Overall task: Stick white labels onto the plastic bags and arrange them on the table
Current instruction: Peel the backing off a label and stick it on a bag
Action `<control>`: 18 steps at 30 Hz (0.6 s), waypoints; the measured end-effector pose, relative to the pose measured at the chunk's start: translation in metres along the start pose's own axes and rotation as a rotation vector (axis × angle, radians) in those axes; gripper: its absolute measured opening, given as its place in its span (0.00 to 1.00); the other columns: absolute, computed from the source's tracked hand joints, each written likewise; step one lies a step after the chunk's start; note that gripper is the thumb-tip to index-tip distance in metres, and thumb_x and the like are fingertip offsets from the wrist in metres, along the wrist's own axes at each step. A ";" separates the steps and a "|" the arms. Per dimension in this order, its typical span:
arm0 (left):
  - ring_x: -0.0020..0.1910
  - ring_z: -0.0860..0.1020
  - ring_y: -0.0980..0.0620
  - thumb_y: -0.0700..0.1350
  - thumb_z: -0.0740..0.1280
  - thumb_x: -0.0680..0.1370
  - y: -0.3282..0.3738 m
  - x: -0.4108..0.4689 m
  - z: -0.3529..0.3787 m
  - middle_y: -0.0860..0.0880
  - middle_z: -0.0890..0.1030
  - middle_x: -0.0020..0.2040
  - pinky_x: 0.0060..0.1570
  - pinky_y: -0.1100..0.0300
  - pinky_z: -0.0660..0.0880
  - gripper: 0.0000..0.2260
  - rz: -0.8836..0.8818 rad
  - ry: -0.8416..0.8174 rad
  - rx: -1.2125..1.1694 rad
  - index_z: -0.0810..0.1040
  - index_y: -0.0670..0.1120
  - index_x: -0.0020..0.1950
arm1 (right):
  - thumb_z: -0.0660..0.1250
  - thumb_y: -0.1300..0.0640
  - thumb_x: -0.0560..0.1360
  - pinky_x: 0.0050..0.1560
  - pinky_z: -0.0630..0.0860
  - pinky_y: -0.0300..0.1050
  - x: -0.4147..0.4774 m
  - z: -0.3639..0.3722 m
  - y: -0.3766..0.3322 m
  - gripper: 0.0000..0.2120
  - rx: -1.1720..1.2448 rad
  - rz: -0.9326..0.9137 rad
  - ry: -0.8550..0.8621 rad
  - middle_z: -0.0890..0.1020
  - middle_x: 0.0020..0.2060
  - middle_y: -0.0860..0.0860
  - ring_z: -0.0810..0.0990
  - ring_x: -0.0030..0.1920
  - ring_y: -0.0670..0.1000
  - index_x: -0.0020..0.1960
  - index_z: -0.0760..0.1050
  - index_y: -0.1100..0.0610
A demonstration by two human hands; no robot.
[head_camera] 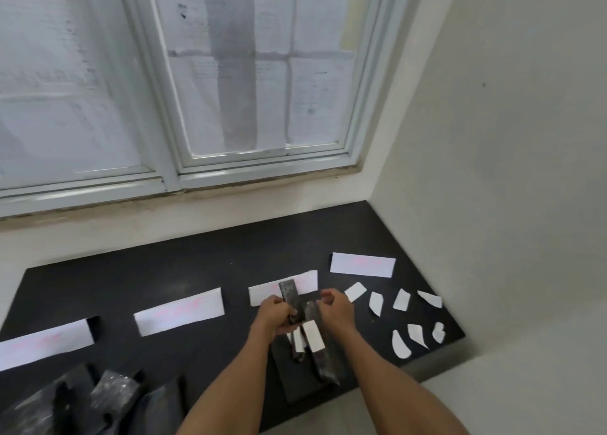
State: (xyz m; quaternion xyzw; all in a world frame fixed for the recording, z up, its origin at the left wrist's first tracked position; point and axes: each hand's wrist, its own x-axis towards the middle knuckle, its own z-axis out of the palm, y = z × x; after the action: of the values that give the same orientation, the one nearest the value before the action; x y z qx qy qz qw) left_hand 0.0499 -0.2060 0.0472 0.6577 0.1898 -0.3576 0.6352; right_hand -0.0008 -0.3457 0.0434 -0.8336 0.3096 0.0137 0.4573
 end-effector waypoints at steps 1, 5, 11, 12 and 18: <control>0.41 0.79 0.45 0.27 0.63 0.74 0.001 0.002 0.015 0.38 0.78 0.46 0.32 0.53 0.81 0.10 -0.004 -0.001 0.006 0.70 0.40 0.49 | 0.66 0.61 0.73 0.54 0.73 0.41 0.006 -0.016 0.016 0.13 -0.011 0.042 0.021 0.82 0.51 0.55 0.80 0.53 0.54 0.57 0.78 0.60; 0.40 0.80 0.47 0.30 0.64 0.75 -0.002 0.017 0.060 0.41 0.80 0.45 0.39 0.55 0.78 0.08 -0.011 -0.023 0.085 0.71 0.42 0.48 | 0.64 0.62 0.72 0.54 0.71 0.43 0.019 -0.067 0.081 0.12 -0.092 0.228 0.094 0.82 0.54 0.57 0.78 0.57 0.59 0.54 0.79 0.60; 0.49 0.80 0.44 0.31 0.67 0.73 -0.013 0.029 0.116 0.40 0.81 0.52 0.40 0.56 0.79 0.11 -0.037 -0.036 0.131 0.74 0.40 0.54 | 0.63 0.59 0.74 0.54 0.70 0.44 0.021 -0.119 0.159 0.11 -0.211 0.343 0.143 0.80 0.54 0.59 0.77 0.57 0.61 0.52 0.77 0.64; 0.48 0.81 0.44 0.31 0.67 0.73 -0.014 0.031 0.122 0.40 0.81 0.51 0.40 0.56 0.79 0.10 -0.038 -0.034 0.137 0.75 0.40 0.52 | 0.62 0.59 0.74 0.53 0.70 0.44 0.022 -0.123 0.167 0.11 -0.237 0.355 0.131 0.80 0.54 0.60 0.77 0.57 0.61 0.52 0.77 0.65; 0.44 0.81 0.47 0.30 0.67 0.73 -0.013 0.032 0.149 0.42 0.82 0.48 0.40 0.57 0.79 0.12 -0.061 -0.059 0.131 0.75 0.41 0.53 | 0.63 0.59 0.72 0.54 0.72 0.44 0.032 -0.135 0.191 0.14 -0.307 0.413 0.023 0.80 0.55 0.60 0.77 0.58 0.60 0.55 0.75 0.64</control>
State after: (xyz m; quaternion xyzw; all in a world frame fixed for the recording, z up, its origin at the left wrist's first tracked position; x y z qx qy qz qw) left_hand 0.0286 -0.3554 0.0247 0.6809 0.1670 -0.4077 0.5851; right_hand -0.1107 -0.5402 -0.0317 -0.8125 0.4726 0.1445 0.3092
